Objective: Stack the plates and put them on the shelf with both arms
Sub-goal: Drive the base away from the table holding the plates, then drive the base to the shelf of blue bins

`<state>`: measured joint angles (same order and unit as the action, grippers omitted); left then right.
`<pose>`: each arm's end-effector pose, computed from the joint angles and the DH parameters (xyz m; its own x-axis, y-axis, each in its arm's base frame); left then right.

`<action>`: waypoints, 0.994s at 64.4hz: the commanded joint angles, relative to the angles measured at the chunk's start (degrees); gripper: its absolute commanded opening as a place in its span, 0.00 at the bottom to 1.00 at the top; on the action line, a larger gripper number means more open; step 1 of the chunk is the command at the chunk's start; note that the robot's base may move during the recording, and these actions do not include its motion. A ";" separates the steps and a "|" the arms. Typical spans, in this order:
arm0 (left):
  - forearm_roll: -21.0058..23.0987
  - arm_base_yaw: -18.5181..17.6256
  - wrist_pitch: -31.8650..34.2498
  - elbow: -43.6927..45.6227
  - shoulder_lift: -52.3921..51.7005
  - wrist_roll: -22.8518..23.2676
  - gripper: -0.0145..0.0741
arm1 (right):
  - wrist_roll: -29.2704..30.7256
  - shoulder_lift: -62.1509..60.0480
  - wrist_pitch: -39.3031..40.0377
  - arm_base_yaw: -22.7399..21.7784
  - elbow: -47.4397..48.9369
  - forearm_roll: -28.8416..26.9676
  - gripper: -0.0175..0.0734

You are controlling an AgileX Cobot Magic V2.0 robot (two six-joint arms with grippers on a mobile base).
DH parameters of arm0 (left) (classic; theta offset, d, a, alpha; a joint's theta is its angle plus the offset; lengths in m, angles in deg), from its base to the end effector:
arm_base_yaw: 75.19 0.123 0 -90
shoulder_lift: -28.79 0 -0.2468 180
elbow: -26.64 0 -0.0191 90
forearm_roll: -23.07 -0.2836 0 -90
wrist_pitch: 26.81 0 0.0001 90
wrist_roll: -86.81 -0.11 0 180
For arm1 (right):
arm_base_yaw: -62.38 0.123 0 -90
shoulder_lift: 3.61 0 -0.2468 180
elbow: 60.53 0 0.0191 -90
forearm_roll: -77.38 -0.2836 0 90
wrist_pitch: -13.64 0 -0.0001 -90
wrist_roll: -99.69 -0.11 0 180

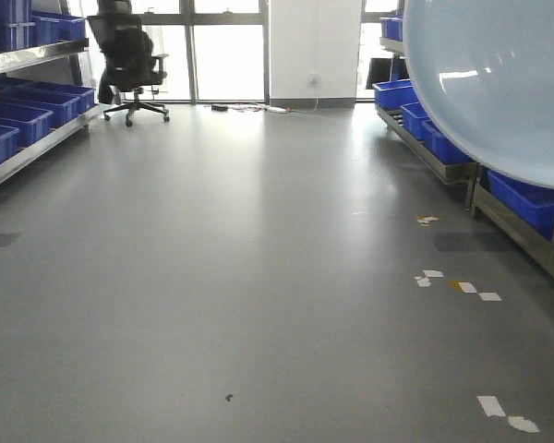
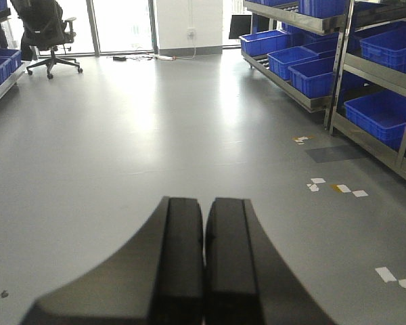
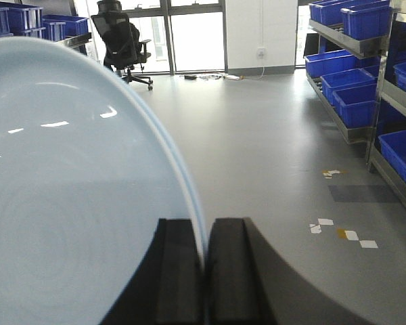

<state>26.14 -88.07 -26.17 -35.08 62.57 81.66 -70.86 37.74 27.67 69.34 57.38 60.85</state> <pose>0.1839 -0.0420 0.2426 -0.0745 0.0543 -0.9957 0.2252 0.9736 0.0362 0.2042 0.0173 0.2387 -0.0055 0.1151 -0.9933 -0.0521 0.9920 0.1152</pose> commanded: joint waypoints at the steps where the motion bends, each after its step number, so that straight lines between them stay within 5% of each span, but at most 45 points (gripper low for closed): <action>1: 0.08 0.09 4.92 1.69 0.21 0.52 0.26 | 0.13 -0.17 5.49 -0.29 1.87 0.60 0.25; 64: 0.08 0.09 4.92 1.69 0.21 0.52 0.26 | 0.13 -0.17 5.49 -0.29 1.87 0.60 0.25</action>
<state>26.14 -88.07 -26.17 -35.08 62.57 81.66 -70.86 37.74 27.67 69.34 57.38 60.85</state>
